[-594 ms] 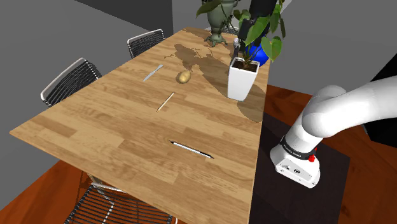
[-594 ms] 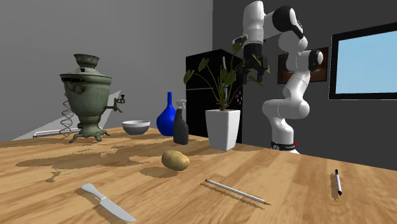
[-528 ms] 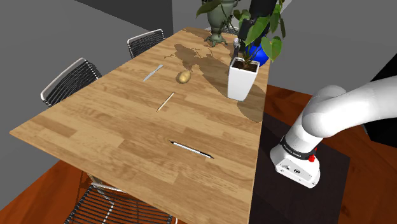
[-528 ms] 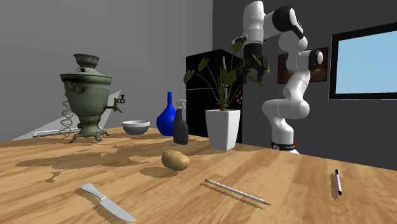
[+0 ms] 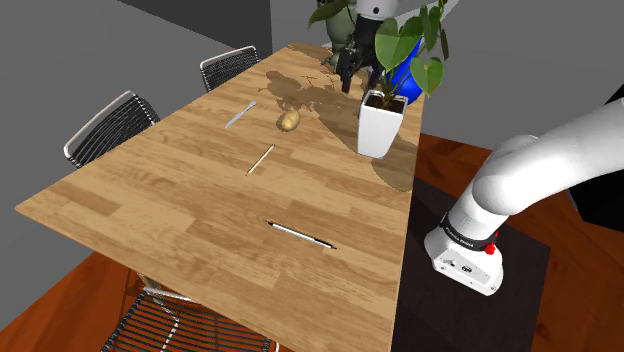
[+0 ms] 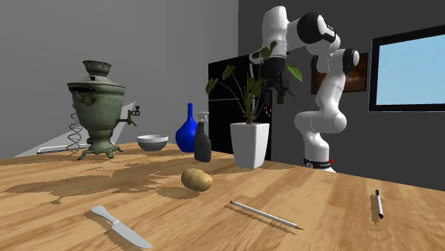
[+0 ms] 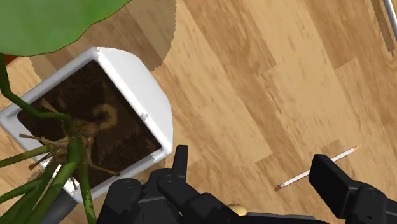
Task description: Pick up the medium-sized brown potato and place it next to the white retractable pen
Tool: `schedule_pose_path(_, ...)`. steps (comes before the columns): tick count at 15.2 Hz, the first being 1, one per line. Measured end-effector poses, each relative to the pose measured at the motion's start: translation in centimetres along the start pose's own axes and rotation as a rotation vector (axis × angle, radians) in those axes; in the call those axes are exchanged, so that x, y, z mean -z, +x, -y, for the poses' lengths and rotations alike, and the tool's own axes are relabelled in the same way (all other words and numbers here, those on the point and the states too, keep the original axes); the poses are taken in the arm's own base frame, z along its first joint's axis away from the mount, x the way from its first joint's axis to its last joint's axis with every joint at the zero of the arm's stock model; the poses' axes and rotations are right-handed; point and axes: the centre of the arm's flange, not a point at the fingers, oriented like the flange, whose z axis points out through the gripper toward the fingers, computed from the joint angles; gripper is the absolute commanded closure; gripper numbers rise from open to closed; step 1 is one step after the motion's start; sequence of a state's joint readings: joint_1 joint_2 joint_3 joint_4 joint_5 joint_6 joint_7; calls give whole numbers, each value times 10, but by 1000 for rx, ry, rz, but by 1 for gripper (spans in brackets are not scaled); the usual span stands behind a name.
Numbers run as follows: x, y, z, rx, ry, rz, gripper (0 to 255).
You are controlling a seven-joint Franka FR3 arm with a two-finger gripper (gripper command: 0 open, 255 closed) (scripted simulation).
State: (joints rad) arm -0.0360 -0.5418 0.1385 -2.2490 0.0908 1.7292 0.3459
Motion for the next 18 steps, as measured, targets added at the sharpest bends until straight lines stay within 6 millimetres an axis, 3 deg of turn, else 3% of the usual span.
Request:
schedule_pose_path(8, -60, 89, 29, -205, 4, 7, 0)
schedule_pose_path(18, -131, 197, 41, -463, 11, 16, 0)
